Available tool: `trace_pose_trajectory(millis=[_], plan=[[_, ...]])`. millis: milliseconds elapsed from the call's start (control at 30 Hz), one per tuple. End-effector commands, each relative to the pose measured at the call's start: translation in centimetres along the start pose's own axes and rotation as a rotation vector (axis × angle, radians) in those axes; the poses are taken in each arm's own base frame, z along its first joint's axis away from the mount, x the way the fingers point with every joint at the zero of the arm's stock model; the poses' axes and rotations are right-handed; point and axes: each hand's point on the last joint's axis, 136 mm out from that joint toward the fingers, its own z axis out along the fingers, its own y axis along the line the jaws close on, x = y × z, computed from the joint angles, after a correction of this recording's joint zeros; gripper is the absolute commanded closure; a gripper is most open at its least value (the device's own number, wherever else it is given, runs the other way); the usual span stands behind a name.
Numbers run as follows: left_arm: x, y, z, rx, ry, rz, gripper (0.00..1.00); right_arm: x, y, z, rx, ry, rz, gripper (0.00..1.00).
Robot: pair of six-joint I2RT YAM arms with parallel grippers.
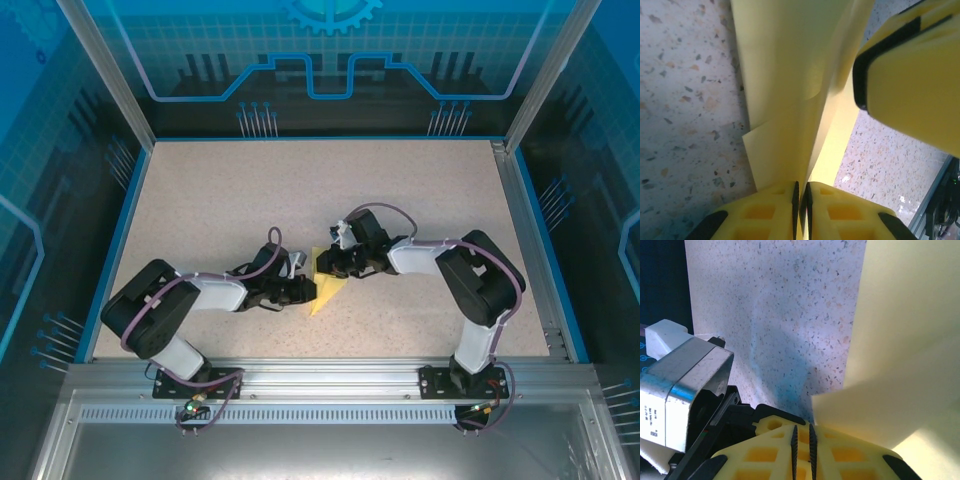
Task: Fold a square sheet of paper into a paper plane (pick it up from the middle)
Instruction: Fourth fold the wing at the center of the table.
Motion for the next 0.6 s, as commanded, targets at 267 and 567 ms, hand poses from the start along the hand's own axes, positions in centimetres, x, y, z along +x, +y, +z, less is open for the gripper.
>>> trace_pose_trajectory(millis=[267,567], plan=[[0.1,0.4,-0.1,0.016,0.007,-0.035,0.85,-1.3,-0.3,-1.6,0.043,-0.065,-0.020,0.83],[0.3,0.8,0.3,0.033,0.025,-0.053,0.85,-0.9,0.4,-2.6,0.016,-0.057,-0.053,0.81]])
